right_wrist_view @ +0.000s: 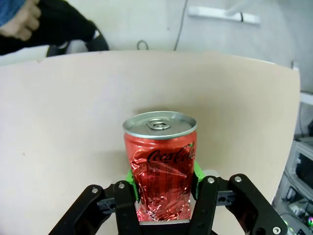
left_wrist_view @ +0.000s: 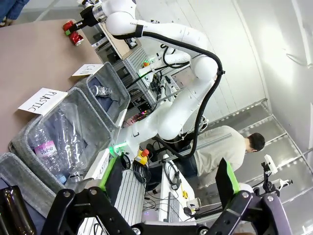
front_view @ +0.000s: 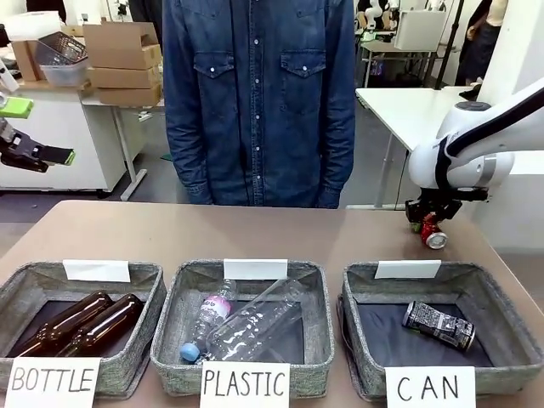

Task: Sort the can waste into the basket.
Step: Pick up the can waste from the table and place it in the right Fabric basket.

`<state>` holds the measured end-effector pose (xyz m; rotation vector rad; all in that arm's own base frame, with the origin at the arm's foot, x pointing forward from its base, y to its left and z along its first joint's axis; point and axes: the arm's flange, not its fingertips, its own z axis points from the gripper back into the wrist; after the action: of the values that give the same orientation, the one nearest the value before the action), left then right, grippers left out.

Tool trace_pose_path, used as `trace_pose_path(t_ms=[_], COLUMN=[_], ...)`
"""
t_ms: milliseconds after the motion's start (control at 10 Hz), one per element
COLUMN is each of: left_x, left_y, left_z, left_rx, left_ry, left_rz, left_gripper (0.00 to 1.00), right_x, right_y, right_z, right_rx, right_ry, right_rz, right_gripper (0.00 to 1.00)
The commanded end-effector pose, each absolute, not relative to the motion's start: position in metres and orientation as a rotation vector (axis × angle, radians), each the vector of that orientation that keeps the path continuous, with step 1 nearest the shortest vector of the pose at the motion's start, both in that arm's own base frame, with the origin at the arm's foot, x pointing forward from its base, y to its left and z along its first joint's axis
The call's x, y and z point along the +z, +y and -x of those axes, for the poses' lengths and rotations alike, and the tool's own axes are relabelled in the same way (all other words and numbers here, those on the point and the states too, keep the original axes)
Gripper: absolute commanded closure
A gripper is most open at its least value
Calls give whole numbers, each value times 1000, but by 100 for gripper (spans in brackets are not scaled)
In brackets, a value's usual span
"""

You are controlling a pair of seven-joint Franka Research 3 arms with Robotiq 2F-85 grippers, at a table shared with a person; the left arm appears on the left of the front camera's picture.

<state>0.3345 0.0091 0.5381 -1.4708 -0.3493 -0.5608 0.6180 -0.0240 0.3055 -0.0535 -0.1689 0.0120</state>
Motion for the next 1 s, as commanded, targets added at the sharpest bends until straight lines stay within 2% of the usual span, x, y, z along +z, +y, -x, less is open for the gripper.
trace_pose_path(t_ms=[0, 300, 500, 600, 700, 900], left_x=[540, 540, 540, 540, 540, 540], left_y=[9, 9, 9, 9, 9, 9], left_z=[-333, -333, -333, -333, -333, -333], left_rx=[-562, -562, -562, -562, -562, -562], left_ry=[-359, -359, -359, -359, -359, -359], left_rz=[1475, 1475, 1475, 1475, 1475, 1475], left_gripper=[0, 0, 0, 0, 0, 0], right_x=[309, 312, 357, 398, 436, 469], right_y=[-18, -18, -23, -24, -26, -17], right_z=[-618, -616, -599, -575, -541, -436], right_rx=[-9, -4, 67, 132, 197, 497], right_ry=[-164, -149, -227, -267, -223, -106], right_rz=[86, 94, 104, 118, 72, -4], right_gripper=[100, 100, 100, 100, 100, 100])
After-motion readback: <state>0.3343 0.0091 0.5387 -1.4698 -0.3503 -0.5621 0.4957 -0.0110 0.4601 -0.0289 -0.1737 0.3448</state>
